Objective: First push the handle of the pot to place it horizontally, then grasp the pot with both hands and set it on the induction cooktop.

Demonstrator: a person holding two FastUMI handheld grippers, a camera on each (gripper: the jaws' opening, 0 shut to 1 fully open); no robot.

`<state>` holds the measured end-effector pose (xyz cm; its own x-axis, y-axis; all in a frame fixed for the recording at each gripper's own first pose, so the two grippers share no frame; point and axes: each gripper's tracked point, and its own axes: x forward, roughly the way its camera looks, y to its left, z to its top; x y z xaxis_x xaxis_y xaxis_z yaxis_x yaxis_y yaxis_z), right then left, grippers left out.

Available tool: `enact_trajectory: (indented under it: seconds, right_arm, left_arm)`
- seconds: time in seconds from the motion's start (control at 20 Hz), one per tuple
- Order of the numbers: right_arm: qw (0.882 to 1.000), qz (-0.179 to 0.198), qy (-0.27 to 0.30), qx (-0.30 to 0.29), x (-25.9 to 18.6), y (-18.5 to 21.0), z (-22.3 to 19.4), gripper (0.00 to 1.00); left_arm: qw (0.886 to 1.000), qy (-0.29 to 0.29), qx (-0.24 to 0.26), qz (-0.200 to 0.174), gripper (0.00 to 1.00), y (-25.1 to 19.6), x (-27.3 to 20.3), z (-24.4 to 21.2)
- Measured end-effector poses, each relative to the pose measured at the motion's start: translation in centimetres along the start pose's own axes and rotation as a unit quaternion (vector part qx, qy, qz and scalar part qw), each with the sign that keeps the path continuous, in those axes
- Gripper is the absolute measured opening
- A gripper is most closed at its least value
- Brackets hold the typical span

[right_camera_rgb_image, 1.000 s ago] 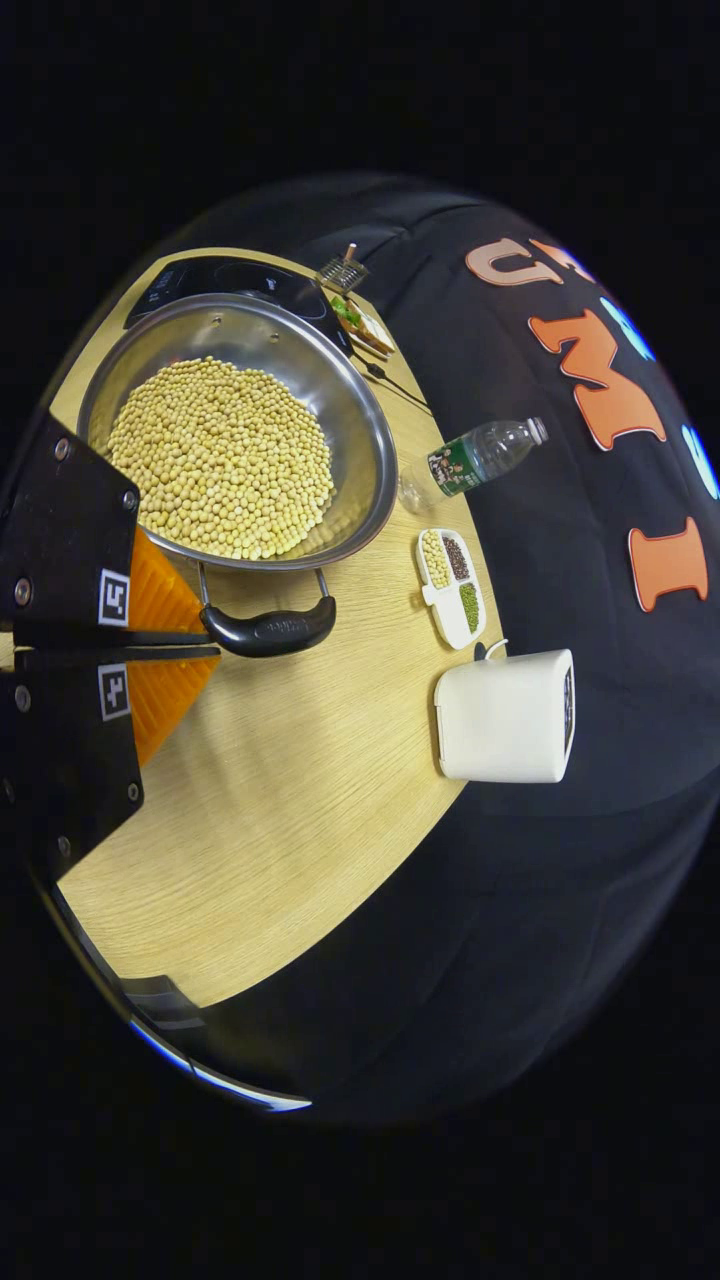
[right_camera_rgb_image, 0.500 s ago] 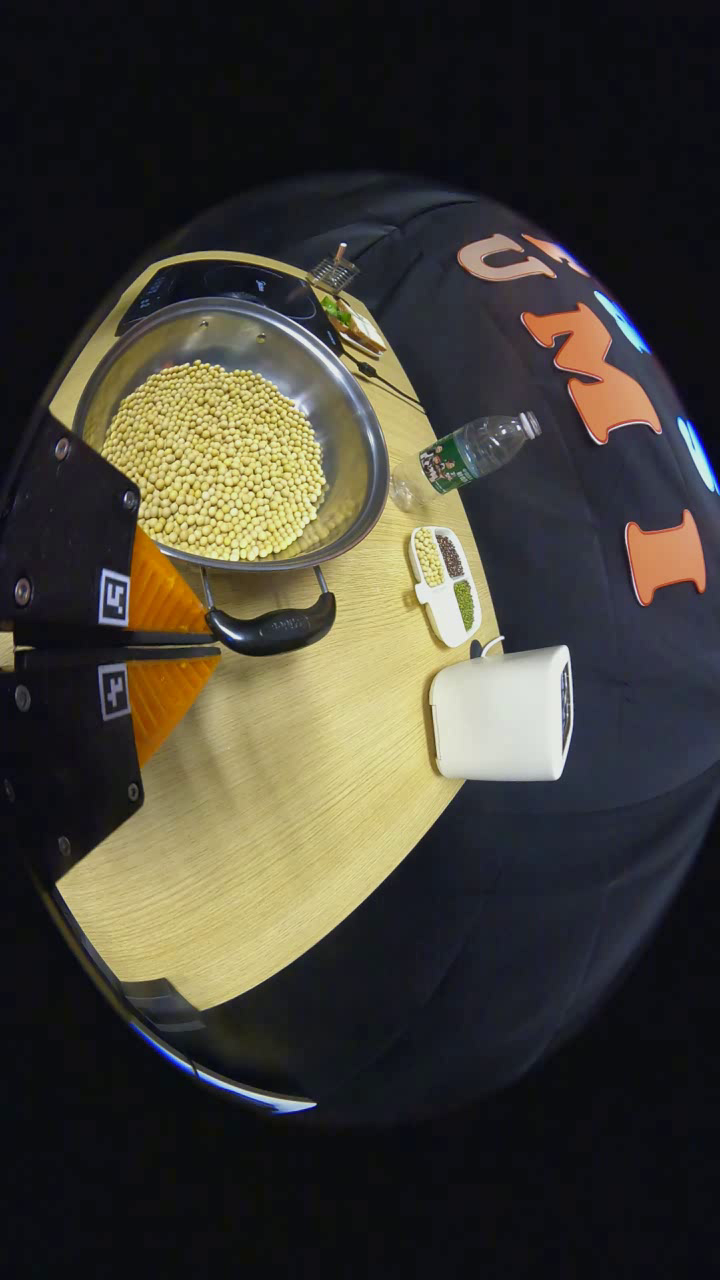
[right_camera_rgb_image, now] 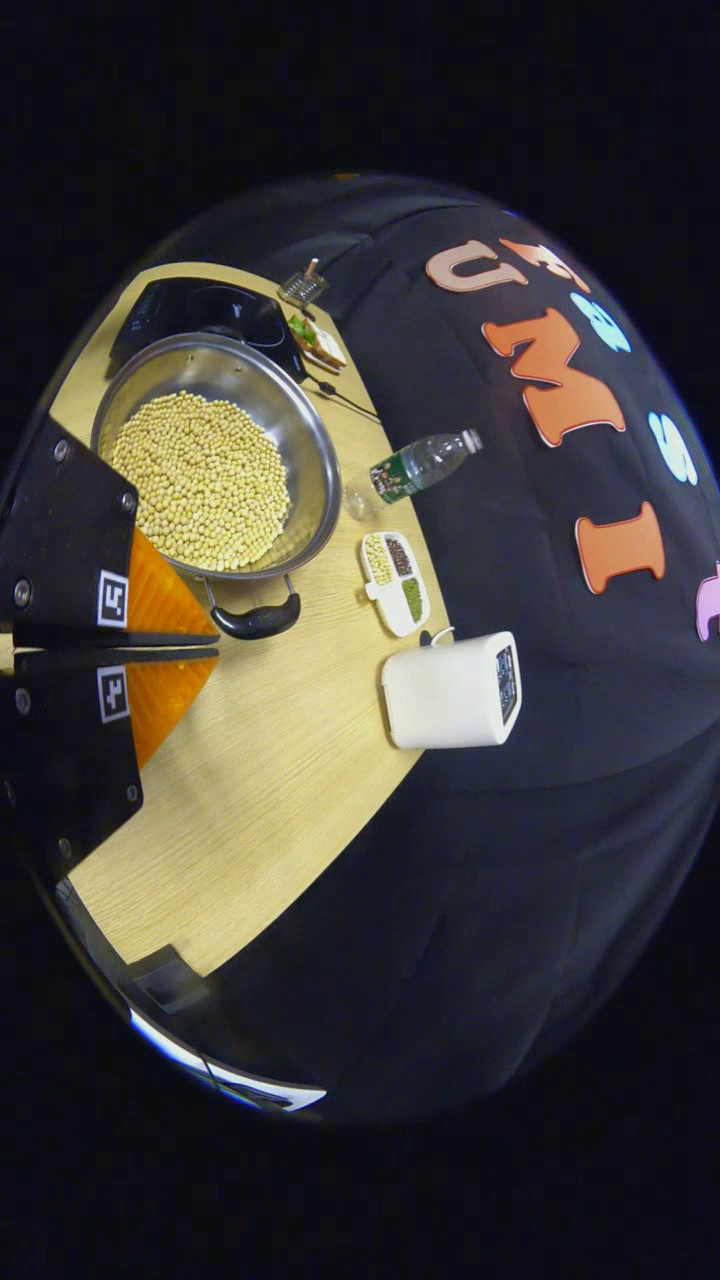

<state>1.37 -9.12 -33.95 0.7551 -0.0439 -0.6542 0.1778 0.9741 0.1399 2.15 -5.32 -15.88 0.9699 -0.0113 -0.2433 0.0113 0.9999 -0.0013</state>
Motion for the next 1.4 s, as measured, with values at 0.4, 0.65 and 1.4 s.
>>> enact_trajectory:
  seconds: [0.4,0.65,1.4]
  right_arm:
    - [0.997,0.036,-0.063,-0.028,-2.7,3.3,1.4,0.48]
    - [0.995,0.032,-0.072,-0.054,-1.4,4.2,1.2,0.82]
    - [0.996,-0.006,-0.049,-0.075,5.9,2.9,0.9,0.94]
  left_arm:
    - [0.999,0.041,-0.026,-0.016,0.98,-2.5,1.8,-6.9]
    - [0.995,0.084,-0.021,-0.046,0.98,-6.1,3.1,-12.6]
    - [0.975,0.21,0.039,-0.068,0.99,-11.5,7.4,-24.7]
